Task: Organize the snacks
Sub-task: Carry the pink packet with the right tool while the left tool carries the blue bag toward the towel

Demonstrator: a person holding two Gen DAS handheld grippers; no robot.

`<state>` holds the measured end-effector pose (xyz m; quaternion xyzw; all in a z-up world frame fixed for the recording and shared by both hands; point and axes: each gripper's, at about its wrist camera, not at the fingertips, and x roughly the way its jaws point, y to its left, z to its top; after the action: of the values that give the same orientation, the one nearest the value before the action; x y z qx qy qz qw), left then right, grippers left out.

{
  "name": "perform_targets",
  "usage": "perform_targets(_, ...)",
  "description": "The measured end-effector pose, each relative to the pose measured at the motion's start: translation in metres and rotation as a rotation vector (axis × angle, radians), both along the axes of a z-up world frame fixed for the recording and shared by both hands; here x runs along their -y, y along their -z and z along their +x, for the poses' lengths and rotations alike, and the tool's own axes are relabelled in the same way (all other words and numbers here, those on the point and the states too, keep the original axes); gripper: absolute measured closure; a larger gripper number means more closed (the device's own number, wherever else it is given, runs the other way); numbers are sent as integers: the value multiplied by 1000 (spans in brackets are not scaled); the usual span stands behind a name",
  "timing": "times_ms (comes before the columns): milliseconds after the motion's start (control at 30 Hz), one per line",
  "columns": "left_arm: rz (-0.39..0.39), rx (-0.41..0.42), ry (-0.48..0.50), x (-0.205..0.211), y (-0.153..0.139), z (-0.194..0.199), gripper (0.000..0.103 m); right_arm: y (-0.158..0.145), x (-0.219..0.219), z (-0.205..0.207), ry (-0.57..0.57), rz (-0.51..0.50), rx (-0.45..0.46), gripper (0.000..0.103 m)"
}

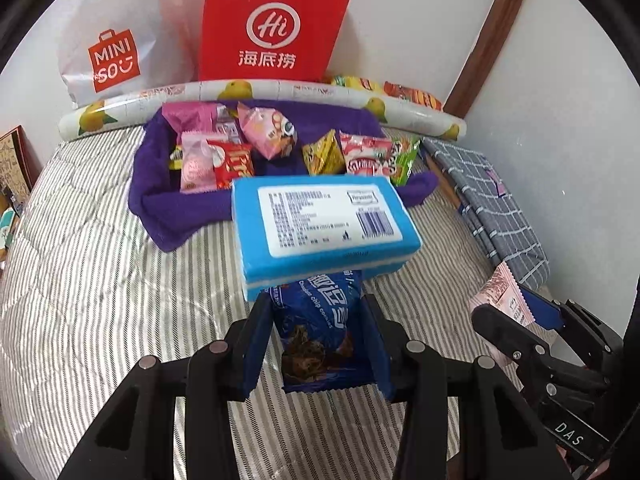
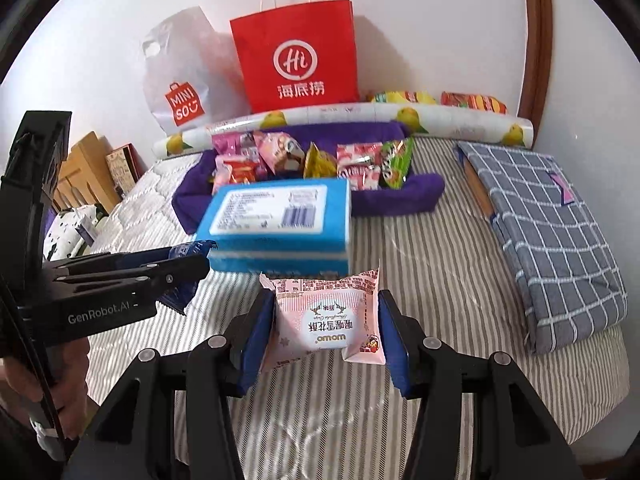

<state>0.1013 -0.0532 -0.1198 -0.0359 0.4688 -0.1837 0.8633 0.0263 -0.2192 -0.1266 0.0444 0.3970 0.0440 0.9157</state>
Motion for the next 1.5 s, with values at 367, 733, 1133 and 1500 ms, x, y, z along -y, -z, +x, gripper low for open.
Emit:
perform_targets(367, -22, 25, -3, -9, -23, 16, 60, -27, -12, 23, -6, 8, 22, 52)
perform_targets(733, -45, 29, -11, -19, -32, 38, 60, -40, -17, 44, 2, 1, 38, 52)
perform_targets(1133, -79, 23, -29, -26, -35, 63, 60, -50, -11, 69, 10, -15, 51, 52)
perform_targets(1500, -101, 24, -52, -30, -36, 89, 60, -53, 2, 92, 27, -27, 54, 52)
